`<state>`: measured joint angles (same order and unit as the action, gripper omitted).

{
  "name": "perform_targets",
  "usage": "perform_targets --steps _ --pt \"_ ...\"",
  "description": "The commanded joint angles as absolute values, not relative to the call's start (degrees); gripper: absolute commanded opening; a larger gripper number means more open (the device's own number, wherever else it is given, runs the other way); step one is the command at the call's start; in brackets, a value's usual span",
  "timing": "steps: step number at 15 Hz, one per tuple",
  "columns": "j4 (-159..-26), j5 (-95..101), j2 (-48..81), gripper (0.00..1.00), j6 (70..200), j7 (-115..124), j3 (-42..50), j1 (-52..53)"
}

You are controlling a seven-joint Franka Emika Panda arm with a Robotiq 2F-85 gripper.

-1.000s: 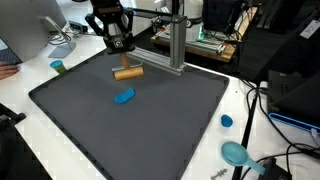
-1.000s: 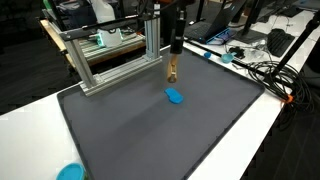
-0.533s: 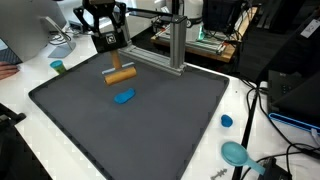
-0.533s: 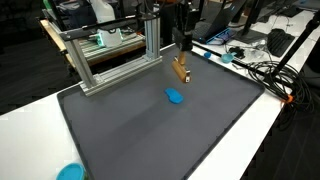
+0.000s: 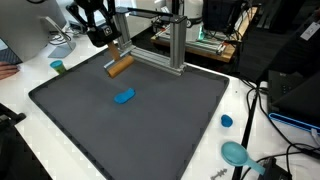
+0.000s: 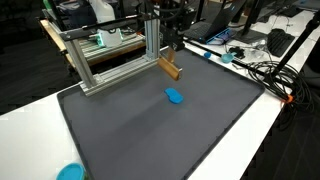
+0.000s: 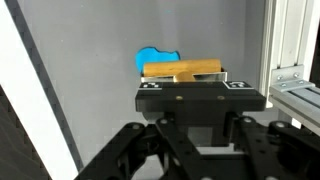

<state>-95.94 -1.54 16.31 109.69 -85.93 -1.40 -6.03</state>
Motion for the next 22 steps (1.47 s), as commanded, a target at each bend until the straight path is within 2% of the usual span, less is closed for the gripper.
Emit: perform_targets --steps 1,2,3,8,22 --pt "-94.83 -1.56 17.45 0.47 109.52 -86.15 -1.31 -5.95" --pt "-94.09 -1.55 18.33 0.47 109.52 -86.23 -1.37 -5.99" --pt "-93.67 -1.53 18.82 0.22 109.52 -86.27 -1.40 -6.02" --pt "-95.25 0.14 20.48 0.22 116.86 -88.80 -1.54 -5.86" --pt "-97.18 1.86 26.70 0.22 124.26 -92.94 -3.19 -5.95"
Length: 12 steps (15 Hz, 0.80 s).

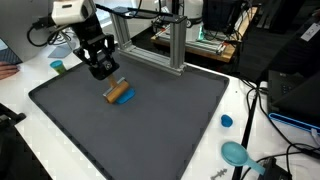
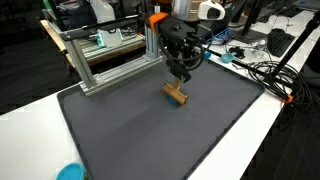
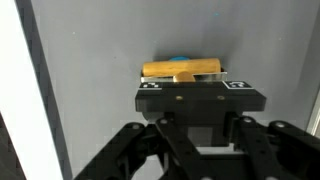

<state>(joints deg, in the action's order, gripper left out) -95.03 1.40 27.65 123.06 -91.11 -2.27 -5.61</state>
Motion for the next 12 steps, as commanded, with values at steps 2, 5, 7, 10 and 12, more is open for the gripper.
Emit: perform_targets --steps 2,5,7,10,12 --pt "-98.45 2.03 26.40 0.22 123.19 -93.35 -3.37 -5.89" --pt "-96.26 1.65 27.79 0.47 123.17 -92.22 -3.29 -5.76" --pt "-96.29 1.65 27.79 0.47 123.17 -92.60 -3.31 -5.75" --pt "-95.70 0.80 28.78 0.22 122.79 -93.66 -3.81 -6.07" --pt "-94.66 0.00 31.43 0.22 123.14 -95.32 -4.60 -6.32"
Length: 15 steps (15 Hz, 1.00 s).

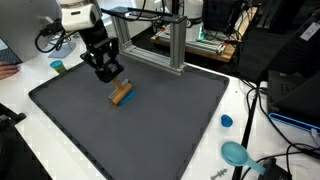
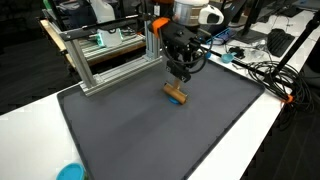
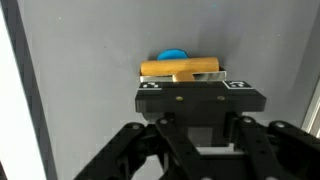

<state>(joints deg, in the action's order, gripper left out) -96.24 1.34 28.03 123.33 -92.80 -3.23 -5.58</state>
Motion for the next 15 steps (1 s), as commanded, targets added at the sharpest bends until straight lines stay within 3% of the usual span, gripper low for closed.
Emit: perform_targets --steps 1,8,15 --pt "-94.41 -0.70 32.25 0.22 123.67 -96.74 -5.19 -6.68" --pt "-93.42 -2.26 34.57 0.22 121.46 -102.88 -5.37 -8.34" --pt "-96.74 -17.08 34.37 0.22 120.47 -119.94 -7.54 -16.34"
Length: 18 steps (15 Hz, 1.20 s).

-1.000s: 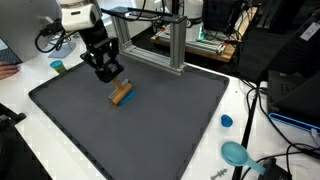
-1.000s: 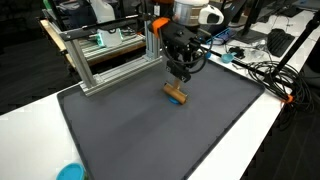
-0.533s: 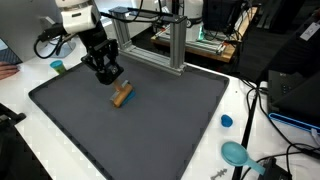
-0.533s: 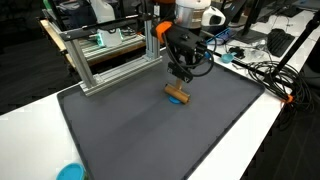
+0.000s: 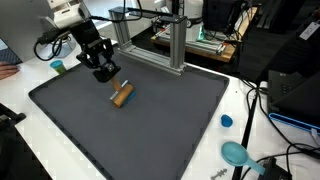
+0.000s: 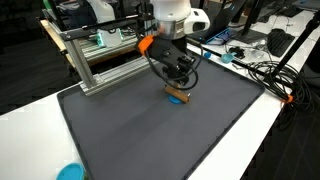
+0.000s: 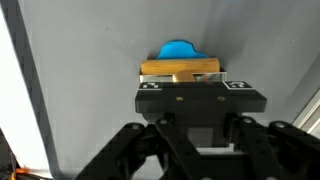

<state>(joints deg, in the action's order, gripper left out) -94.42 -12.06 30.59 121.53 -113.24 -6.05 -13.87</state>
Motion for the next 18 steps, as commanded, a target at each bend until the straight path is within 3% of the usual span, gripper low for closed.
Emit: perform_targets --steps 1,9,18 --pt "-96.48 -18.73 34.73 0.22 119.67 -122.00 -7.57 -16.98" --pt "-94.13 -27.88 37.68 0.22 112.35 -126.14 -7.21 -16.72" --pt "-109.12 -18.81 13.26 0.22 119.00 -107.28 -3.57 -7.11"
